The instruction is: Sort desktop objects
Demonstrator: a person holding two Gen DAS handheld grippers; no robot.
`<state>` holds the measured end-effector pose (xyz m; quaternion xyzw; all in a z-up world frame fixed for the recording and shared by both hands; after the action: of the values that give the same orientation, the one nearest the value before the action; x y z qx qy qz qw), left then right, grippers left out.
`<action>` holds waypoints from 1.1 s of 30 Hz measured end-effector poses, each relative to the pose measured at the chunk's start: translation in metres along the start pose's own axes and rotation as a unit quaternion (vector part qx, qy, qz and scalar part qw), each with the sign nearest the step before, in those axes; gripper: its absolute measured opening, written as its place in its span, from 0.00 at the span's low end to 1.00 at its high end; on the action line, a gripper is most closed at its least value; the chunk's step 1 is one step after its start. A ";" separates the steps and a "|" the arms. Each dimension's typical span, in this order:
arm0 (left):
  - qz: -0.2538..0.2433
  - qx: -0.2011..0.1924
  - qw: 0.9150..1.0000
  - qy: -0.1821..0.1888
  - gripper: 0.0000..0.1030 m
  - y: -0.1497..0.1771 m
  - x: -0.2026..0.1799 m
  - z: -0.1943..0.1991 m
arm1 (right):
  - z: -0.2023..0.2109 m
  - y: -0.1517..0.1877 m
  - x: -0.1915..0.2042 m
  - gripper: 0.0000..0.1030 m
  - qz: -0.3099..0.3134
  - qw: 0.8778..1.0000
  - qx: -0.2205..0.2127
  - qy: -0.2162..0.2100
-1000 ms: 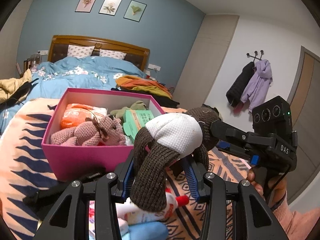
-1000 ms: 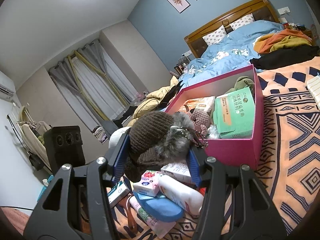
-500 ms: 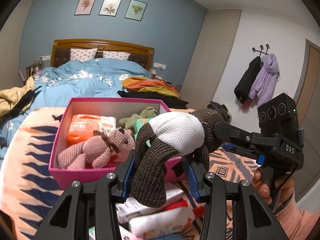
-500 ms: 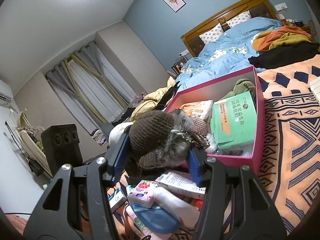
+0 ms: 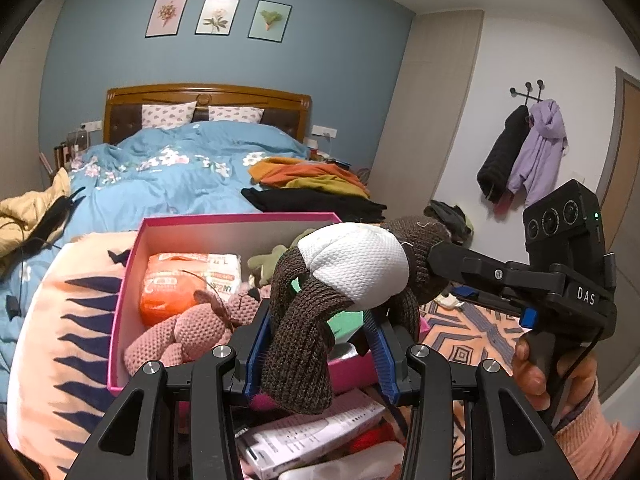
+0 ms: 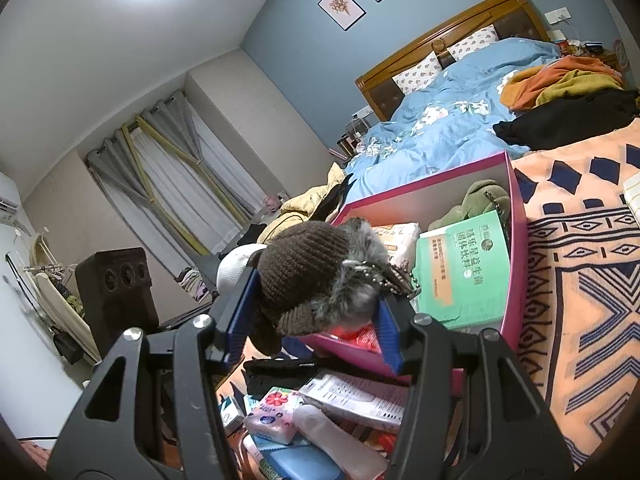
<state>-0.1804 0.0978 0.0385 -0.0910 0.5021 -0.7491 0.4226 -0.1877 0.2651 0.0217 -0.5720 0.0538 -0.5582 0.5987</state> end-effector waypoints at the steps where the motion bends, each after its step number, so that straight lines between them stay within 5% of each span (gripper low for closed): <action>1: 0.000 0.001 1.000 -0.001 0.44 -0.001 0.000 -0.001 | -0.001 -0.001 0.000 0.55 0.000 1.000 0.000 0.001; 33: 0.022 0.024 0.999 -0.017 0.44 -0.036 0.033 -0.045 | -0.045 -0.040 -0.034 0.55 -0.028 0.998 0.008 0.048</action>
<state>-0.2456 0.1094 0.0373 -0.0821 0.4786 -0.7499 0.4492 -0.2560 0.2723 0.0165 -0.5413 0.0622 -0.6019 0.5839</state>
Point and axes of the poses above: each gripper's, at about its wrist camera, not at the fingertips, and z roughly against the way its jaws point, x to its left, y to its underside, the point moved 4 cm from there along -z, roughly the way its jaws point, and after that the axes turned 7 degrees about y, right-handed, at the moved point
